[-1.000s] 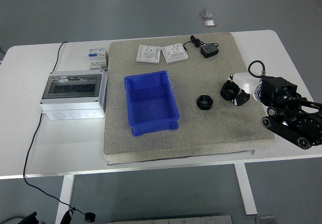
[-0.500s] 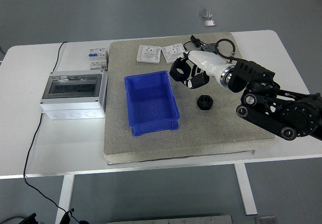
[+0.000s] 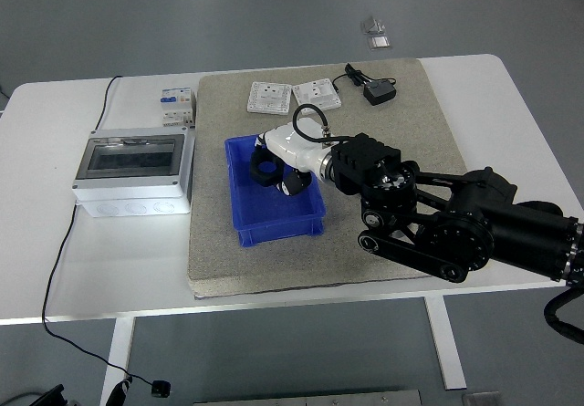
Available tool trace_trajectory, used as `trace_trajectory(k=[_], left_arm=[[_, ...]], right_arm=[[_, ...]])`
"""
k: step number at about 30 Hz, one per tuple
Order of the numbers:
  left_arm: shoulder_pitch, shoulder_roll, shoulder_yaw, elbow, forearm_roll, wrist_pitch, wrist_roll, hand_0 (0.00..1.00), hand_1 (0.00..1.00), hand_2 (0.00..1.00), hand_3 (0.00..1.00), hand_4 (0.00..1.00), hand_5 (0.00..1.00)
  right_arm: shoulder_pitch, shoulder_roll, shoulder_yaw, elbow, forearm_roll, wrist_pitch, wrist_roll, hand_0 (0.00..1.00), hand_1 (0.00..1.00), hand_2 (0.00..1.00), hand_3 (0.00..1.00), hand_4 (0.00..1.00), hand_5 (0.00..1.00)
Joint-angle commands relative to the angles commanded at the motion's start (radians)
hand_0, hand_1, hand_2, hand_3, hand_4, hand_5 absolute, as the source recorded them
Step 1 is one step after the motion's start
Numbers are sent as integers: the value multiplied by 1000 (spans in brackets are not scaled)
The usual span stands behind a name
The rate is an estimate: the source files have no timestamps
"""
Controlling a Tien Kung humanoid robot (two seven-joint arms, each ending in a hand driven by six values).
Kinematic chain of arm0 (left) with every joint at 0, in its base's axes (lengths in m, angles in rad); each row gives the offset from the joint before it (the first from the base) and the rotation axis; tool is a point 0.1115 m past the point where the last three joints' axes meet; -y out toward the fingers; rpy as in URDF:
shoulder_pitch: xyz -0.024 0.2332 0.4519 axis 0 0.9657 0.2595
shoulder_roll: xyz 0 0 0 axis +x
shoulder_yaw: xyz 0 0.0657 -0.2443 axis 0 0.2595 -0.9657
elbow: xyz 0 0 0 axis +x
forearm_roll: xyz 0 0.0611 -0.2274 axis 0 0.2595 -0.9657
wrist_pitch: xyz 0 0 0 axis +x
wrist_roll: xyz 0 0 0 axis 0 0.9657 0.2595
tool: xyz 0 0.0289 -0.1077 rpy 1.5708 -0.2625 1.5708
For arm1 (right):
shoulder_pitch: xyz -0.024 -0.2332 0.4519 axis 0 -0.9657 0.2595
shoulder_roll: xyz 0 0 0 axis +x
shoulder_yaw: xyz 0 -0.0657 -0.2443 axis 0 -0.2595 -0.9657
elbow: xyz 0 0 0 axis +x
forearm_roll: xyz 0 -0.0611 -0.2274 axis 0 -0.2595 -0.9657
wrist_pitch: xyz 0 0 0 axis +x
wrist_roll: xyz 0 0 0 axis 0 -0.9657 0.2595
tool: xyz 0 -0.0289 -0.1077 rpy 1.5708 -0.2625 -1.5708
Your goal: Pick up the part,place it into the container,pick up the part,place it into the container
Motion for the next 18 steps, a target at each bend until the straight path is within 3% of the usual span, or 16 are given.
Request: trace_trajectory(k=[3, 4, 9, 14, 18], left_arm=[[0, 0, -1, 0, 2, 0, 1, 686, 754, 755, 844, 973, 998], [0, 0, -2, 0, 3, -1, 2, 685, 753, 754, 844, 972, 998], [0, -1, -4, 0, 6, -1, 2, 685, 753, 754, 844, 972, 998], [2, -5, 3, 1, -5, 0, -4, 685, 753, 755, 843, 971, 998], [4, -6, 11, 2, -20, 1, -13, 685, 753, 754, 843, 972, 998]], right_arm=[[0, -2, 8, 13, -6, 0, -9, 532, 572, 846, 810, 816, 272], [-1, -3, 10, 18, -6, -2, -12, 528, 596, 898, 869, 861, 318], [-11, -13, 31, 34, 16, -16, -13, 528, 596, 898, 869, 861, 318], [-66, -91, 143, 81, 17, -46, -20, 520, 594, 900, 873, 871, 325], [-113, -167, 226, 62, 37, -34, -40, 513, 586, 884, 873, 877, 331]])
